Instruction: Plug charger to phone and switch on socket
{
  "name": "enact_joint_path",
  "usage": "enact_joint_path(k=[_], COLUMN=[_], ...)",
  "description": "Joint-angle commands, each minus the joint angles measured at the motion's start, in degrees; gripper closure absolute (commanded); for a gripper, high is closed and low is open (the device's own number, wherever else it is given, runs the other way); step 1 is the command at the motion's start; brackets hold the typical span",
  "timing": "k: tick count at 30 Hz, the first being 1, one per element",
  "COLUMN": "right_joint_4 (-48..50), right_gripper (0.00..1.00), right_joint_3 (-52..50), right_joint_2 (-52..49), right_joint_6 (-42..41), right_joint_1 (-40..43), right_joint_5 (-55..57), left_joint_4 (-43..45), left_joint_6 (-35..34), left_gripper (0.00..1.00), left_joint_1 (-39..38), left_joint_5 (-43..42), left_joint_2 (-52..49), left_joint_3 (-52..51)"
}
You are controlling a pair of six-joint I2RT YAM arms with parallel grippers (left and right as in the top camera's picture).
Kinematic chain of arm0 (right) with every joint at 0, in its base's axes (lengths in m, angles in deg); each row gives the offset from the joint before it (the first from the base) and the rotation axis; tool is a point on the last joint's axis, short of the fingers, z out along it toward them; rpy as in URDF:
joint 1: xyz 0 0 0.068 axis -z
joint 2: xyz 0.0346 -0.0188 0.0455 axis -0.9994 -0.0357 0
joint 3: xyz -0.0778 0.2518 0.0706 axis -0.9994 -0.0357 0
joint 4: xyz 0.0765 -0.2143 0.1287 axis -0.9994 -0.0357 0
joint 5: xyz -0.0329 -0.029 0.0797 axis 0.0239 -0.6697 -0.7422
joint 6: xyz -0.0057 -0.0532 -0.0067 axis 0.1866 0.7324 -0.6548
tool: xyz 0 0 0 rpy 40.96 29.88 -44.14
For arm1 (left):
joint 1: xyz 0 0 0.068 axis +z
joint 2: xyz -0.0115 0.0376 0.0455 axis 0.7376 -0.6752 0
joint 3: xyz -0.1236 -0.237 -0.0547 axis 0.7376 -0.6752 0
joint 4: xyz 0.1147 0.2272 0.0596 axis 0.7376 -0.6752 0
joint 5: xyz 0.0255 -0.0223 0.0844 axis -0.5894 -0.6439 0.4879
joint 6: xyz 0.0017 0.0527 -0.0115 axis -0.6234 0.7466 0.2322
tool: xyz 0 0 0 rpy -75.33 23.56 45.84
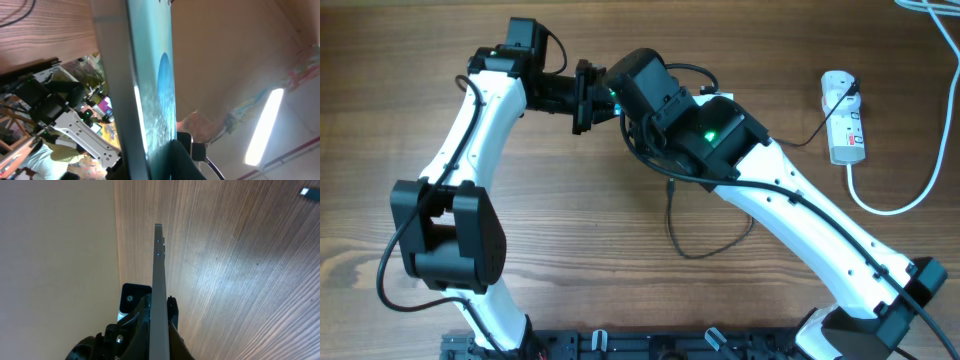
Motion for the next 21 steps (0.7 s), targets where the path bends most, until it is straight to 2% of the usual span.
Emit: enact_joint_path(k=[1,5,6,8,9,12,15,18,21], right_joint_4=[1.0,1.1,1.0,0.8,0.7,0.6,0.6,0.5,-0.1], right_gripper=[0.96,0.95,0.92,0.71,0.57,0.28,0.08,0.01,0.00], right_joint_3=[1.5,1.5,1.5,1.5,1.5,1.5,1.5,1.5,1.5], right_joint_2=[2.0,2.0,2.0,2.0,2.0,2.5,4.5,7.2,10.4], right_joint_6=[1.2,1.2,1.2,1.5,1.5,4.9,13.5,23.0,35.5], right_joint_1=[-0.2,-0.2,-0.2,-0.2,-0.2,-0.1,-0.1,-0.1,-0.1], right_joint_5=[0.7,0.7,0.8,0.7,0.8,1.8,4.6,6.5,7.6], left_joint_4=[0.2,0.2,0.2,0.2,0.2,0.2,0.2,0.2,0.5], left_joint_6=[1.2,1.2,1.2,1.2,1.2,1.3,1.3,1.3,1.6], left_gripper=[0.88,0.95,0.96,0.96,0.96,0.96,0.96,0.96,0.96], left_joint_1=[-0.4,-0.4,-0.4,-0.4,-0.4,-0.4,-0.4,-0.4,-0.4], left_joint_5=[0.2,0.2,0.2,0.2,0.2,0.3,2.0,6.8,12.3], left_joint_2=[1.8,1.8,1.8,1.8,1.8,1.8,1.8,1.8,1.8], left_joint_3=[1.1,1.1,1.1,1.1,1.1,1.1,1.1,1.1,1.1])
